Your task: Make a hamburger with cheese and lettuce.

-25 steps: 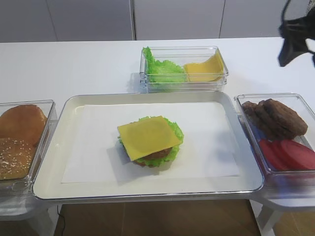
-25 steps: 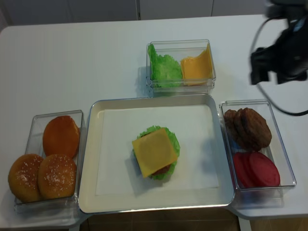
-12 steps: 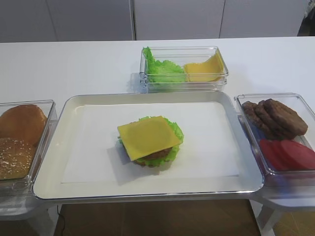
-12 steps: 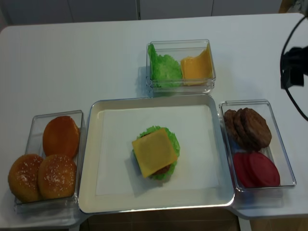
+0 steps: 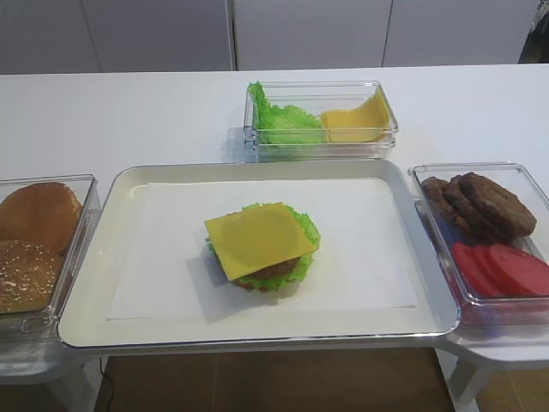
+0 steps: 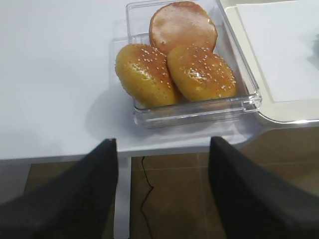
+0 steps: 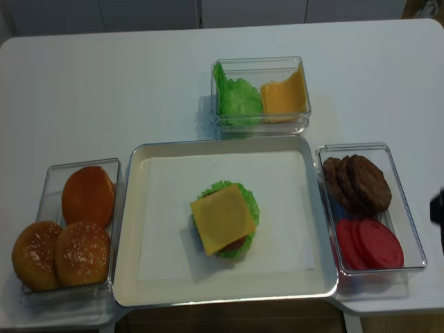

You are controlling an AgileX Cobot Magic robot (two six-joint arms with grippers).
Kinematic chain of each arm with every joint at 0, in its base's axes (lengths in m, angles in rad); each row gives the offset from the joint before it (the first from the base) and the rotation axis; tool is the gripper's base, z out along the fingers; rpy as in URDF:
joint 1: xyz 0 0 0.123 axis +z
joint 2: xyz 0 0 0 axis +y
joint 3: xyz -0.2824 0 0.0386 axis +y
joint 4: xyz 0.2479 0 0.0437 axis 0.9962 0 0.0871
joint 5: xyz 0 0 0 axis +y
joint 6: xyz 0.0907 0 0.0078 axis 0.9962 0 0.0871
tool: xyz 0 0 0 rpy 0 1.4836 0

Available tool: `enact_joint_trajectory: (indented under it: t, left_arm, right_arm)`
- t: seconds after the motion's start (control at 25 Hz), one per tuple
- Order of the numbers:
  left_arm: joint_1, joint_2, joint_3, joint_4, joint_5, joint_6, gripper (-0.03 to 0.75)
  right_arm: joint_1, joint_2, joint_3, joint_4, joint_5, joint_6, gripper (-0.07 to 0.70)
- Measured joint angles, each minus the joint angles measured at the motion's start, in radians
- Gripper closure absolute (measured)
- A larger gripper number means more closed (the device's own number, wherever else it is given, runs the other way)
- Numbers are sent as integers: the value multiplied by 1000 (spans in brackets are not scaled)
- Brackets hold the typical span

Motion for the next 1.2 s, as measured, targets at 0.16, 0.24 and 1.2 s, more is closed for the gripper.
enact_joint_trajectory:
  t: [0.16,0.24,1.2]
  left_arm:
    - [0,0,0,0,0,0,283]
    - [0,0,0,0,0,0,283]
    - [0,0,0,0,0,0,283]
  right_arm:
    - [0,-142,113,25,8,0,69]
    - [0,-218,158,40,12,0,69]
    - [0,-743,218,71,129,-55,70]
